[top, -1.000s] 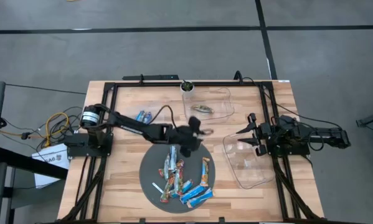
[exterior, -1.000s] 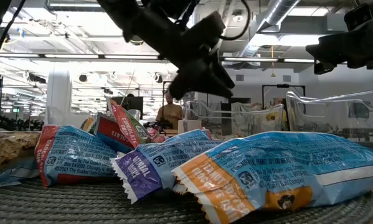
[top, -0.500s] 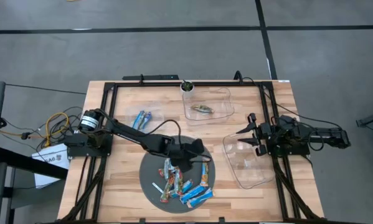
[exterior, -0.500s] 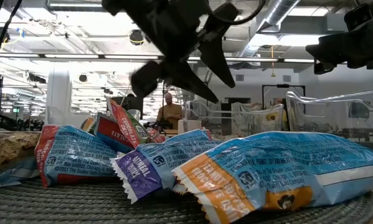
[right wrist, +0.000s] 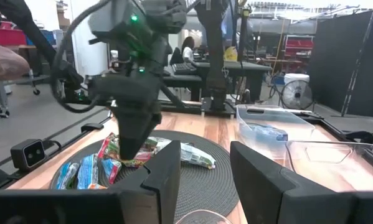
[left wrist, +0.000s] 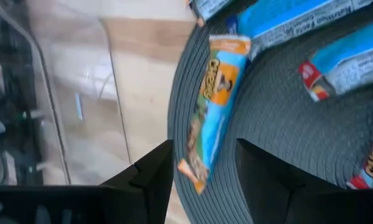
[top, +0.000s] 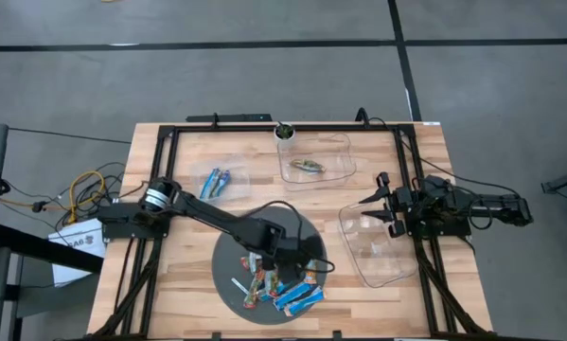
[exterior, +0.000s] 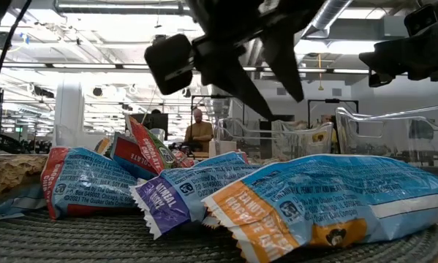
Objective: Pick and place Granola Bars by type
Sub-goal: Put the yellow granola bar into the top transparent bin
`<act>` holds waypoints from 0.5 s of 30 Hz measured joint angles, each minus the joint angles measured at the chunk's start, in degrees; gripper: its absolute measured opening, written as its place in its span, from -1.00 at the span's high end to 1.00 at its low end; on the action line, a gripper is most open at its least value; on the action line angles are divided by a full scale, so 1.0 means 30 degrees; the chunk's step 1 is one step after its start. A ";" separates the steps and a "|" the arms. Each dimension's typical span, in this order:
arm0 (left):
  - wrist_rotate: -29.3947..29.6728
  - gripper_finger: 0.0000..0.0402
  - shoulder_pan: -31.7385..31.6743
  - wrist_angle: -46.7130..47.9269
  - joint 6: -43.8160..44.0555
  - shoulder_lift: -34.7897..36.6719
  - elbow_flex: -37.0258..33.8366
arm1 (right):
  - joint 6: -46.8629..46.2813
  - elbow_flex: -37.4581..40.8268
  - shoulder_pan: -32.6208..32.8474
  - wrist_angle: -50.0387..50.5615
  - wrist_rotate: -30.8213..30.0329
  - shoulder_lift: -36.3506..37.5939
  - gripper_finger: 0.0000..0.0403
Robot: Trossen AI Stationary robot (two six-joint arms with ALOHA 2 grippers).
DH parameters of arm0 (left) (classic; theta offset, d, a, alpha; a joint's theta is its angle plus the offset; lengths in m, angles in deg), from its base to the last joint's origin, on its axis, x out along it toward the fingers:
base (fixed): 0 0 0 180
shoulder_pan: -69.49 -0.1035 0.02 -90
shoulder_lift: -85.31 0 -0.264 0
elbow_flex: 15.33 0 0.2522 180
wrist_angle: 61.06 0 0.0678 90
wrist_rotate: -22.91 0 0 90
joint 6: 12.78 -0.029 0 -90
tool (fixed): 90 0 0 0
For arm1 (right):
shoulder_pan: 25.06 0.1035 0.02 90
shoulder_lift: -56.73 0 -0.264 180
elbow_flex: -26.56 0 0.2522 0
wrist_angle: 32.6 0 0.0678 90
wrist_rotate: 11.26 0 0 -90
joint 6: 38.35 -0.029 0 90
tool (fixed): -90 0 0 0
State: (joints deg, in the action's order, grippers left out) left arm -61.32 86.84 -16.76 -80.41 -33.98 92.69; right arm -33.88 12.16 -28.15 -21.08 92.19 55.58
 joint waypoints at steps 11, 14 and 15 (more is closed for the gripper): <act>0.0182 0.19 0.0202 0.0586 -0.2056 -0.2363 0.2429 | 0.0000 -0.0007 0.0000 0.0022 -0.0006 0.0000 0.34; 0.0546 0.19 0.0168 0.0143 -0.2663 -0.2733 0.2469 | 0.0000 -0.0004 0.0000 -0.0022 -0.0007 0.0013 0.34; 0.0548 0.19 0.0146 0.0190 -0.2723 -0.2815 0.2472 | -0.0006 0.0000 0.0000 -0.0050 0.0006 0.0015 0.34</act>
State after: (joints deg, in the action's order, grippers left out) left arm -59.67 87.28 -16.19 -88.58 -42.43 100.10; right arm -33.90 12.16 -28.15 -21.23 92.21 55.63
